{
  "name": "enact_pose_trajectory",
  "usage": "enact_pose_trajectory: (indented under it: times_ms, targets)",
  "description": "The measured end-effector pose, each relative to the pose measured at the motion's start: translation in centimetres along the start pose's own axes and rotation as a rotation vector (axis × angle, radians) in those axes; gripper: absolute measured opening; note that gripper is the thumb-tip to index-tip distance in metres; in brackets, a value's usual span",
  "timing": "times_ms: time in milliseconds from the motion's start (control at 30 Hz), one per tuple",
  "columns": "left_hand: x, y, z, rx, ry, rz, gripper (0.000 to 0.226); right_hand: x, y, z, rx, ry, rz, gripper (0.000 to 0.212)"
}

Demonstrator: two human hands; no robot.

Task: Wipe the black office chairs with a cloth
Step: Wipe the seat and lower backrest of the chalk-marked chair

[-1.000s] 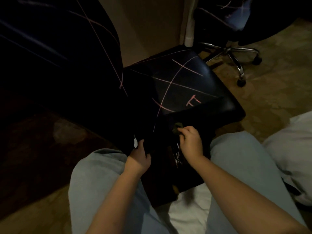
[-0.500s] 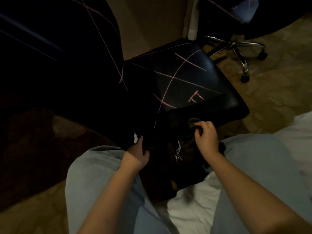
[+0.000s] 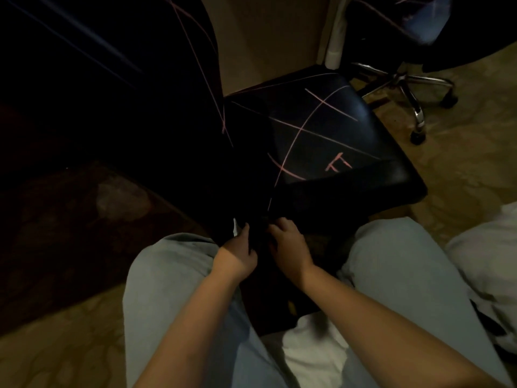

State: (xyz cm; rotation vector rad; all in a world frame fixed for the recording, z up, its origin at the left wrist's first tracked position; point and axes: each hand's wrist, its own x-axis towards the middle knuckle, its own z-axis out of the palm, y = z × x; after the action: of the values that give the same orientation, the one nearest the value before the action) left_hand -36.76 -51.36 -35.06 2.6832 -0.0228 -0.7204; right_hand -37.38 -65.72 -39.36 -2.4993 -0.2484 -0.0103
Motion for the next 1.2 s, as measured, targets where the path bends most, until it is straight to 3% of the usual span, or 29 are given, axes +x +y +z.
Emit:
enact_pose_trajectory:
  times_ms: [67, 167, 400, 567, 733, 967, 1067, 1200]
  targets:
    - [-0.1, 0.0, 0.1, 0.010, 0.002, -0.002, 0.071, -0.1, -0.2, 0.3, -0.043, -0.058, -0.062, 0.032]
    - [0.1, 0.0, 0.3, 0.010, 0.007, -0.006, 0.069, -0.4, 1.0, -0.6, -0.032, 0.003, -0.021, 0.028]
    - [0.1, 0.5, 0.3, 0.003, 0.026, -0.011, 0.065, -1.3, 6.6, -5.3, -0.001, 0.270, 0.335, 0.014]
    - [0.2, 0.6, 0.3, -0.003, 0.015, -0.010, 0.066, -1.6, 7.2, -5.9, 0.021, 0.315, 0.465, 0.013]
    - [0.0, 0.6, 0.4, -0.073, -0.009, -0.040, 0.069, -0.3, 2.3, -3.0, 0.065, 0.206, 0.260, 0.015]
    - [-0.1, 0.7, 0.3, -0.102, -0.057, -0.101, 0.075, 0.8, -2.2, 0.8, -0.149, -0.096, -0.126, 0.029]
    - [-0.1, 1.0, 0.1, -0.109, -0.033, -0.120, 0.075, 1.3, -2.4, 0.6, -0.199, -0.146, -0.099, 0.036]
    - [-0.2, 1.0, 0.4, -0.156, 0.023, -0.098, 0.070, 1.1, -0.9, -0.6, -0.092, -0.015, -0.042, 0.025]
